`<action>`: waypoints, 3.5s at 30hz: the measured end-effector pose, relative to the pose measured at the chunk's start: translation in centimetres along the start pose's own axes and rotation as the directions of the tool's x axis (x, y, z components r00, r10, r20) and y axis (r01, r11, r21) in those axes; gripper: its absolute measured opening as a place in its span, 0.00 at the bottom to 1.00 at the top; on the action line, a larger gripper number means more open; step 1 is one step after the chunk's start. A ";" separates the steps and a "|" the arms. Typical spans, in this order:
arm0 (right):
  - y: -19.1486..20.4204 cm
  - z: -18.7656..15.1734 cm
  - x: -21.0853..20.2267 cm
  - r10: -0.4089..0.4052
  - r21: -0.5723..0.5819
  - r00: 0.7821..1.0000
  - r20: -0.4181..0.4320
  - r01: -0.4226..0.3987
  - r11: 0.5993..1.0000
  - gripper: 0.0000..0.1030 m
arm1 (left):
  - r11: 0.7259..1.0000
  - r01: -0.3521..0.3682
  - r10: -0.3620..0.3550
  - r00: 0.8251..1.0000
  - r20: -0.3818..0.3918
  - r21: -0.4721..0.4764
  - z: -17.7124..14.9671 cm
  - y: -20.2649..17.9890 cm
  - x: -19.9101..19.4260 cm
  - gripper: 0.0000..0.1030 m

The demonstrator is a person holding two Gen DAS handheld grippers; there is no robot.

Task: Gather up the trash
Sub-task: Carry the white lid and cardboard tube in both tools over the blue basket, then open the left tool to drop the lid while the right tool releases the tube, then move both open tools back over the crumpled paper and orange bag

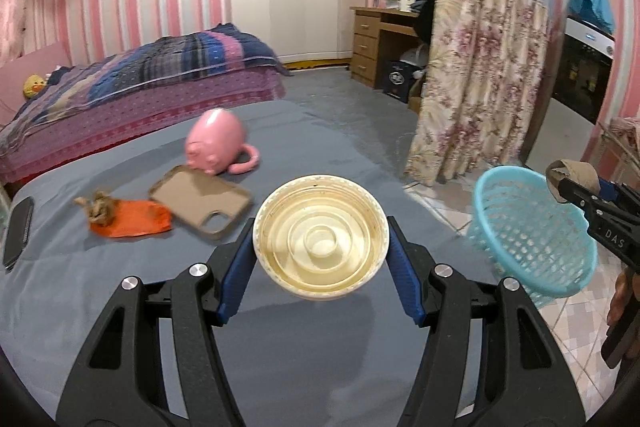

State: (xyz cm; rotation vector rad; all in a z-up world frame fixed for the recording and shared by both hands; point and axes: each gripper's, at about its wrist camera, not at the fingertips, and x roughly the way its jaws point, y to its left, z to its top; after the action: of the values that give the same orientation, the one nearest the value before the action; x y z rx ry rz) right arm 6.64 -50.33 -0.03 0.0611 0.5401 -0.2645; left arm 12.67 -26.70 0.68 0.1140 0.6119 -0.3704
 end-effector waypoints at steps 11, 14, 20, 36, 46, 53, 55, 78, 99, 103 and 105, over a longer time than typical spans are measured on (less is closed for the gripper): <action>-5.4 -1.0 -1.0 -0.099 0.030 0.995 0.019 0.098 0.995 0.50 | 0.991 0.130 -0.130 0.991 -0.008 0.042 0.7 -7.0 3.3 0.59; -6.7 -1.6 -1.0 -0.121 0.044 0.993 0.016 0.120 0.992 0.50 | 0.984 0.171 -0.171 0.985 -0.018 0.043 0.5 -8.7 4.4 0.59; -9.2 -3.0 -0.5 -0.138 0.080 0.990 0.003 0.137 0.987 0.50 | 0.965 0.235 -0.234 0.972 -0.023 0.120 0.1 -12.6 5.7 0.59; -11.9 -5.2 1.5 -0.163 0.127 0.986 -0.015 0.164 0.978 0.50 | 0.920 0.337 -0.324 0.941 -0.094 0.200 0.2 -20.1 9.8 0.61; -11.4 -5.5 2.0 -0.171 0.121 0.985 -0.029 0.173 0.977 0.50 | 0.940 0.289 -0.285 0.957 -0.048 0.180 1.7 -17.9 9.5 0.89; -10.2 -5.5 2.6 -0.161 0.128 0.986 -0.039 0.165 0.978 0.51 | 0.965 0.224 -0.220 0.975 -0.044 0.134 1.0 -14.4 9.3 0.90; -9.8 -5.4 2.9 -0.157 0.130 0.987 -0.037 0.160 0.979 0.51 | 0.971 0.208 -0.204 0.978 -0.042 0.122 0.9 -13.5 9.2 0.91; -4.2 -3.5 4.1 -0.192 0.168 0.980 -0.043 0.197 0.966 0.95 | 0.998 -0.016 0.015 1.000 0.028 0.054 0.3 -1.7 4.4 0.94; 14.4 3.3 7.3 0.067 -0.021 0.998 -0.021 -0.068 0.997 0.95 | 0.972 -0.228 0.228 0.974 -0.021 -0.061 0.7 14.1 3.6 0.94; 18.9 3.9 8.3 0.130 -0.050 0.991 -0.033 -0.131 0.990 0.95 | 0.958 -0.277 0.276 0.961 -0.023 -0.076 0.5 16.7 3.4 0.94; 20.2 3.7 8.6 0.139 -0.061 0.990 -0.038 -0.141 0.988 0.95 | 0.954 -0.287 0.285 0.958 -0.031 -0.090 0.3 17.7 3.4 0.94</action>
State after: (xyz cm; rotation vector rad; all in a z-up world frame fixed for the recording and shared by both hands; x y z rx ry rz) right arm 20.95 -33.34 -1.59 0.0413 0.5745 -0.1092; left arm 21.97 -11.38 -1.07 0.1141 0.6193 -0.0592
